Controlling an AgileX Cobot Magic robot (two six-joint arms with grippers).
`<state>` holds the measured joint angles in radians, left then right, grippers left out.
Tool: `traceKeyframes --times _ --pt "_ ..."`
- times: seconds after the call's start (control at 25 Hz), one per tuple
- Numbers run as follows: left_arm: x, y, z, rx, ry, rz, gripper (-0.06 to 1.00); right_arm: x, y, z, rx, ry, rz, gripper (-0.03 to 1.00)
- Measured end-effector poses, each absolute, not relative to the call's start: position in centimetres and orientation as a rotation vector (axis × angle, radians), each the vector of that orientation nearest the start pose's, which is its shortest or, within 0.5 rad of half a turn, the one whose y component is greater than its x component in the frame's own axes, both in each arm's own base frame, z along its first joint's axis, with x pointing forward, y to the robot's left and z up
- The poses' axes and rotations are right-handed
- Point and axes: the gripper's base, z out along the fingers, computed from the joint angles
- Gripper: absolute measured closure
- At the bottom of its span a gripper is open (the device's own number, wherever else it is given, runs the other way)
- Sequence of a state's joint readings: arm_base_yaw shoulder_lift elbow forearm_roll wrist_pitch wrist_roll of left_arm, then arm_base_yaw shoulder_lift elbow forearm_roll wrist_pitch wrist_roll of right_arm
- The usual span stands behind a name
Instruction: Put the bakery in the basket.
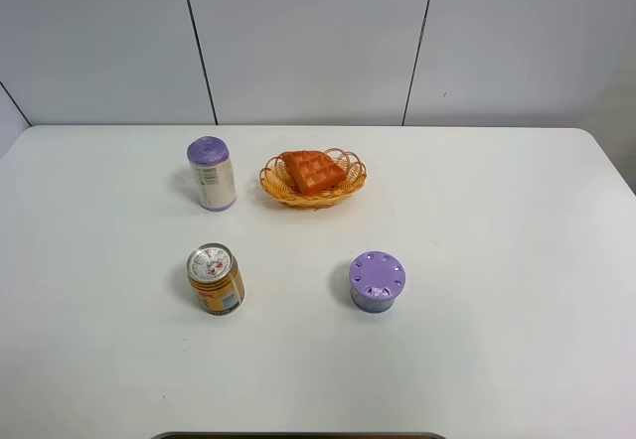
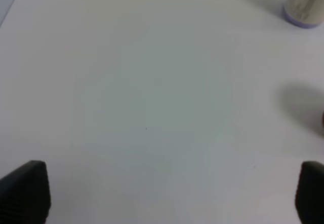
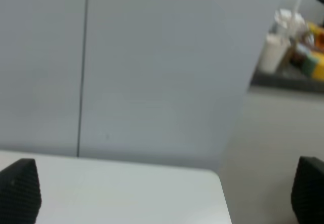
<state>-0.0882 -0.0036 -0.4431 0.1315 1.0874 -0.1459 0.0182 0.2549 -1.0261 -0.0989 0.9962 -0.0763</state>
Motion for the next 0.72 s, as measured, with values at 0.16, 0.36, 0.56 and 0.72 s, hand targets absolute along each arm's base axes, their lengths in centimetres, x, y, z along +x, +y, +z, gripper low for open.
traceKeyframes --times 0.16,0.36,0.56,0.72 --pt "0.0 1.1 26.0 -0.065 2.116 0.021 -0.04 -2.7 -0.8 37.9 -0.046 1.808 -0.166 -0.03" --pt "0.0 1.1 26.0 -0.065 2.116 0.021 -0.04 -3.1 -0.8 33.6 -0.01 1.886 -0.134 -0.03" --pt "0.0 1.1 26.0 -0.065 2.116 0.021 -0.04 -2.8 -0.5 30.9 -0.009 1.979 -0.091 -0.03" --pt "0.0 1.1 26.0 -0.065 2.116 0.021 -0.04 -2.3 -0.3 29.9 0.001 2.028 -0.043 -0.03"
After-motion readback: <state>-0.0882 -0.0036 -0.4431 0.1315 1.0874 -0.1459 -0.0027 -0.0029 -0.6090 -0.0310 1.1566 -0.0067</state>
